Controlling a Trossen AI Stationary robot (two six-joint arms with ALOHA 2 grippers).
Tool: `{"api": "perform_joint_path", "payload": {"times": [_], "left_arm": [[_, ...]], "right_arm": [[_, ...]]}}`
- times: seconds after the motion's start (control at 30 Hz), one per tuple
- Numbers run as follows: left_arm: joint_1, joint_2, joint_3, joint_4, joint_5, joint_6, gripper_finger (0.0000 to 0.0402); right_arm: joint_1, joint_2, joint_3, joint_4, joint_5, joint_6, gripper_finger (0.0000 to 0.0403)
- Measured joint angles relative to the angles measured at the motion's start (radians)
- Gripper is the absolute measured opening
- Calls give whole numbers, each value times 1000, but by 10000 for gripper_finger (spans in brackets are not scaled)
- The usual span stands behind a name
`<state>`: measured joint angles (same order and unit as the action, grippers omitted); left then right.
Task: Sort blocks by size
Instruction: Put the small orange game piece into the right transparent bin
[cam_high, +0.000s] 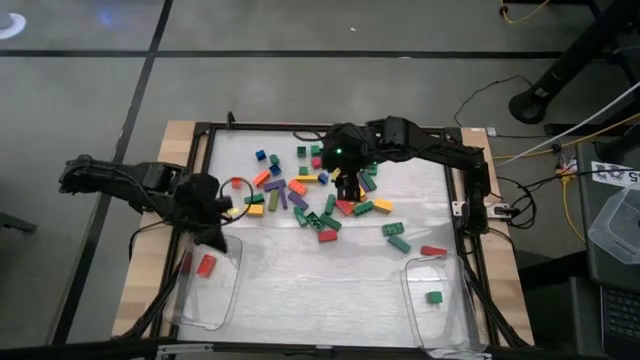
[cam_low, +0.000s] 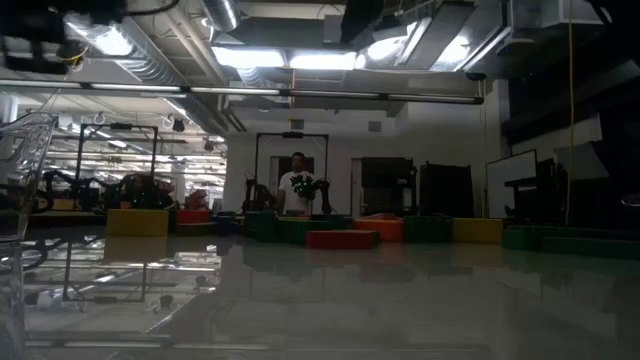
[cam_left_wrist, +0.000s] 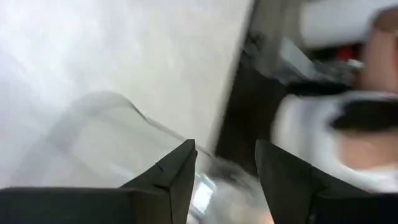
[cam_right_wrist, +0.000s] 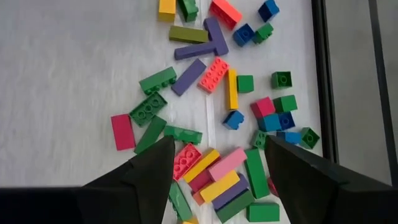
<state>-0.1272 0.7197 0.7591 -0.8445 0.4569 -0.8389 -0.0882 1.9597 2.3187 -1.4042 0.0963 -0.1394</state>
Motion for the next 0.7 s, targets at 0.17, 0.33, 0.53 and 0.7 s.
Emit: {"api": "perform_joint_path", "payload": {"times": [0.17,0.33,0.53,0.7], "left_arm": [[57,6,4,-7,-297,210,152],[125,16,4,-19,-474,439,152],[240,76,4,-65,-592,583,152],[343,170,4,-71,-599,711,153]], "right_arm": [[-20,3,0,1,-1,0,250],[-24,4,0,0,-5,1,250],[-24,4,0,5,-10,3,250],[-24,4,0,4,-10,3,250]]}}
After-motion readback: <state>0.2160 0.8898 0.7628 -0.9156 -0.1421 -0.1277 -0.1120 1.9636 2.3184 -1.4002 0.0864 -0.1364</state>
